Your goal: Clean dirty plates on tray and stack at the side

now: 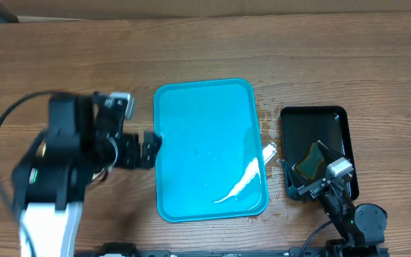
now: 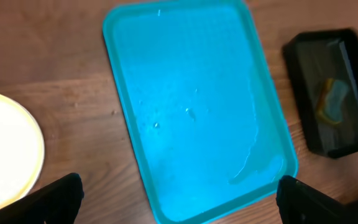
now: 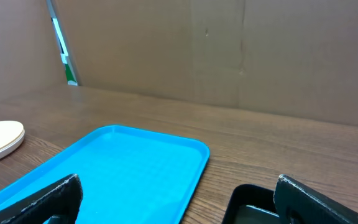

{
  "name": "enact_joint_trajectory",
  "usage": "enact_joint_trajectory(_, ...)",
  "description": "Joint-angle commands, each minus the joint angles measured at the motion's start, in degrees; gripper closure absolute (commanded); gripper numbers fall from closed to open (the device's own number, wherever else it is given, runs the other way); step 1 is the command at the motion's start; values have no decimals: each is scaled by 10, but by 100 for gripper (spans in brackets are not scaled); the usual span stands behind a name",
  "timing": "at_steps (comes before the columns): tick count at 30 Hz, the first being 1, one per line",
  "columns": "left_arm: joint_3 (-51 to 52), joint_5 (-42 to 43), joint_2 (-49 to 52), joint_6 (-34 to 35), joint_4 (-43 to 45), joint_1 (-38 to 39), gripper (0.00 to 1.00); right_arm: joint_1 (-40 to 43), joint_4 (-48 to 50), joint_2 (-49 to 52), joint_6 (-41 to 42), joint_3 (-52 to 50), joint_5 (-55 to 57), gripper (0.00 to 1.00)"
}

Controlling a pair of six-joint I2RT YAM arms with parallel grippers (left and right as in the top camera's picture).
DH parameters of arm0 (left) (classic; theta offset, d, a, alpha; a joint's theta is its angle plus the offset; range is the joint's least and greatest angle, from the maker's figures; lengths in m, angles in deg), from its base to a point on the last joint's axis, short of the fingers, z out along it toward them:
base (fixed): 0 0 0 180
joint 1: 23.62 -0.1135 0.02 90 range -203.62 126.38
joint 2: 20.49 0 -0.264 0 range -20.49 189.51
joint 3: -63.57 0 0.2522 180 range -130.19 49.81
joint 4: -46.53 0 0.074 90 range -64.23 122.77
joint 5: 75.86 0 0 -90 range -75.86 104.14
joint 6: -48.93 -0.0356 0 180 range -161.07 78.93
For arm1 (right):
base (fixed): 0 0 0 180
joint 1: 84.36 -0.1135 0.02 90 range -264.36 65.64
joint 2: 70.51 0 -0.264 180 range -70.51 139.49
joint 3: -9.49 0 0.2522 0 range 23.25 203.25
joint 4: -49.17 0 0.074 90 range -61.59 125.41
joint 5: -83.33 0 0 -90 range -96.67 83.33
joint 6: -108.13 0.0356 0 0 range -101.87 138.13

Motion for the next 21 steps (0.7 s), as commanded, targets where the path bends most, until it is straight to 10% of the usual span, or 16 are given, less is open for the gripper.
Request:
enact_joint_trajectory(1, 42, -8, -69, -11, 24, 5, 0, 1, 2, -4, -1, -6, 5, 0)
enact_joint_trajectory(11, 342, -37, -325, 64, 379, 19, 0, 1, 2, -4, -1, -6, 5, 0)
enact_joint_trajectory(21, 566, -57, -537, 104, 529, 19, 0, 1, 2, -4, -1, -6, 5, 0)
